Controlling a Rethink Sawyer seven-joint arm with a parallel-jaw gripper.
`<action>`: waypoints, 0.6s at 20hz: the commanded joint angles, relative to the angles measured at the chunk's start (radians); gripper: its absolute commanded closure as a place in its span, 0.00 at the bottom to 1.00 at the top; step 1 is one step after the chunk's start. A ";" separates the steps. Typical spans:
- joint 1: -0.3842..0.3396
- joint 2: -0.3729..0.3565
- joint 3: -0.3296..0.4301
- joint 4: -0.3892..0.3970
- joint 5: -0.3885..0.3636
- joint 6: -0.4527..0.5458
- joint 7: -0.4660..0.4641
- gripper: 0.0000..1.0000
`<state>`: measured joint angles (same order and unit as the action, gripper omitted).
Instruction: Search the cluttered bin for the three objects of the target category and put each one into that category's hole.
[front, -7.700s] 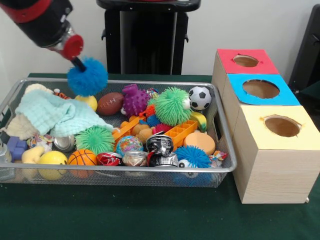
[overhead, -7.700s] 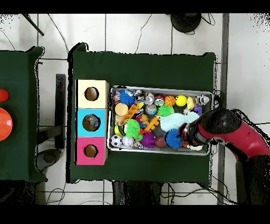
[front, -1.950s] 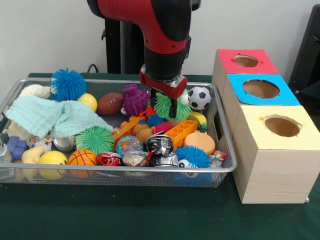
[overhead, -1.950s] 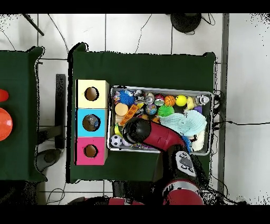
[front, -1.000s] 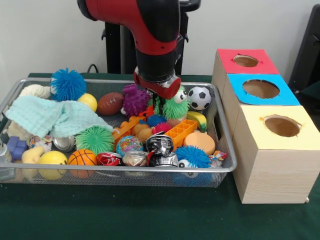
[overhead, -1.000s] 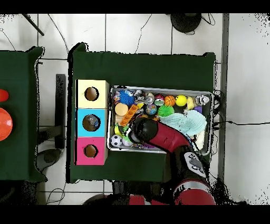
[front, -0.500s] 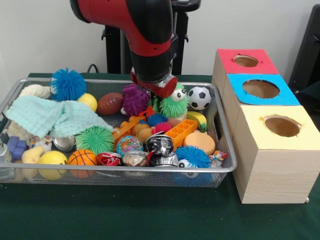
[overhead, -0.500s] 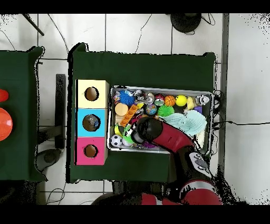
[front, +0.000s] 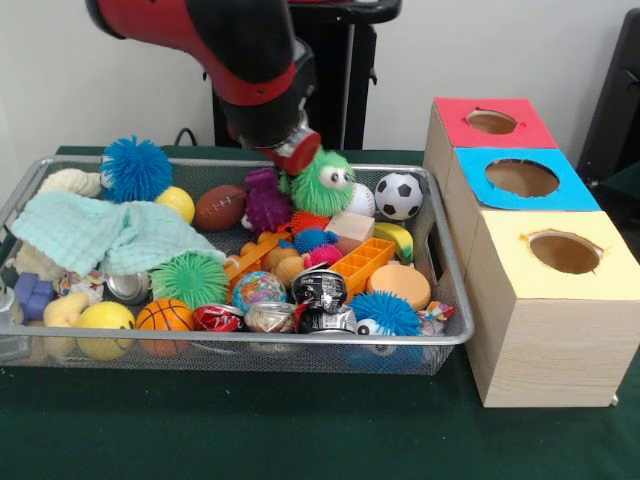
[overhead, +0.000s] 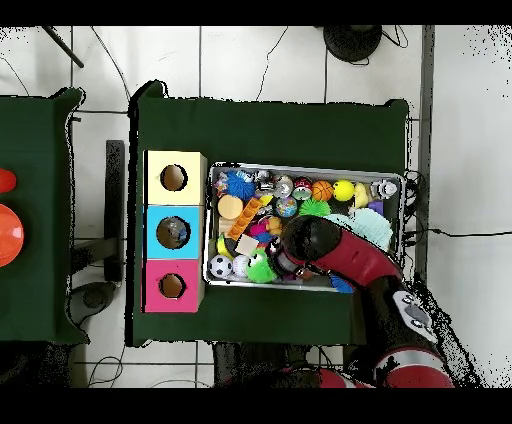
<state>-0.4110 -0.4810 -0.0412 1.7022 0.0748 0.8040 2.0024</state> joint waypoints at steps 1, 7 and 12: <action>-0.102 -0.007 0.011 -0.166 -0.118 0.152 -0.120 1.00; -0.167 0.021 0.041 -0.221 -0.182 0.137 -0.127 1.00; -0.210 0.049 0.048 -0.254 -0.240 0.086 -0.135 1.00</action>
<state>-0.5722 -0.4801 -0.0430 1.5624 -0.0692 0.9019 2.0024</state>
